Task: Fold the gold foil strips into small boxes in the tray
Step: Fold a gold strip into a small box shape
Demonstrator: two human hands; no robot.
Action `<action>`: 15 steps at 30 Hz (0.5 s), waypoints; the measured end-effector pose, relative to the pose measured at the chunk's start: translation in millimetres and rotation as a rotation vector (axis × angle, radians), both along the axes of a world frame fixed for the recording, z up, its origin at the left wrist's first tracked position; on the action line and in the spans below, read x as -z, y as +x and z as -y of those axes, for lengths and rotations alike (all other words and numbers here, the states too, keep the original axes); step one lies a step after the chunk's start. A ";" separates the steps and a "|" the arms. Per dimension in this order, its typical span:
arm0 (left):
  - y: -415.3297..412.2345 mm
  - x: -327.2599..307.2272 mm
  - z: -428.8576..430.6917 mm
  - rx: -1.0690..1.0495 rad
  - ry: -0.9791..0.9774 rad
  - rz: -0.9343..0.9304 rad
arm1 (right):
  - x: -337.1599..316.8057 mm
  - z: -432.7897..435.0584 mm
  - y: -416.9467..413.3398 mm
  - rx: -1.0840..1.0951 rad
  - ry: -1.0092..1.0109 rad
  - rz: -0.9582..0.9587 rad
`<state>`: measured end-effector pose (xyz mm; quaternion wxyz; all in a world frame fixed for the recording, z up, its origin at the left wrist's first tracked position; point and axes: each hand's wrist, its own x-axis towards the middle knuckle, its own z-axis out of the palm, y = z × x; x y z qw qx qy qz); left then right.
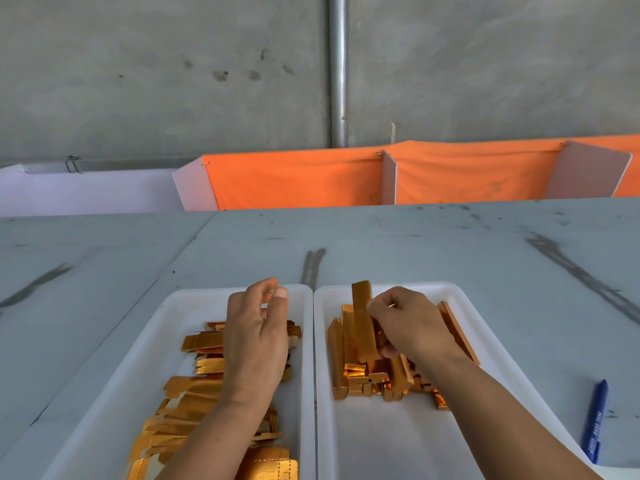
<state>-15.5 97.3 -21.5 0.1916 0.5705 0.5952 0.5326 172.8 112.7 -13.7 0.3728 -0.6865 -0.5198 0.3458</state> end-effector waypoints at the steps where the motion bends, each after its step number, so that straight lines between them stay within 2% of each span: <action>1: -1.3 -1.2 -0.6 -0.013 0.001 0.007 | 1.5 -1.0 -0.1 -0.001 0.003 0.046; 8: -14.5 -0.9 -9.1 -0.144 -0.080 -0.021 | 4.2 -3.4 5.0 -0.023 0.038 0.378; 12: -18.1 -0.4 -12.1 -0.216 -0.223 -0.191 | 3.8 -3.3 6.9 -0.025 0.050 0.387; 15: -22.7 5.0 -11.9 -0.163 -0.391 -0.390 | 4.3 -3.4 6.1 -0.021 0.066 0.383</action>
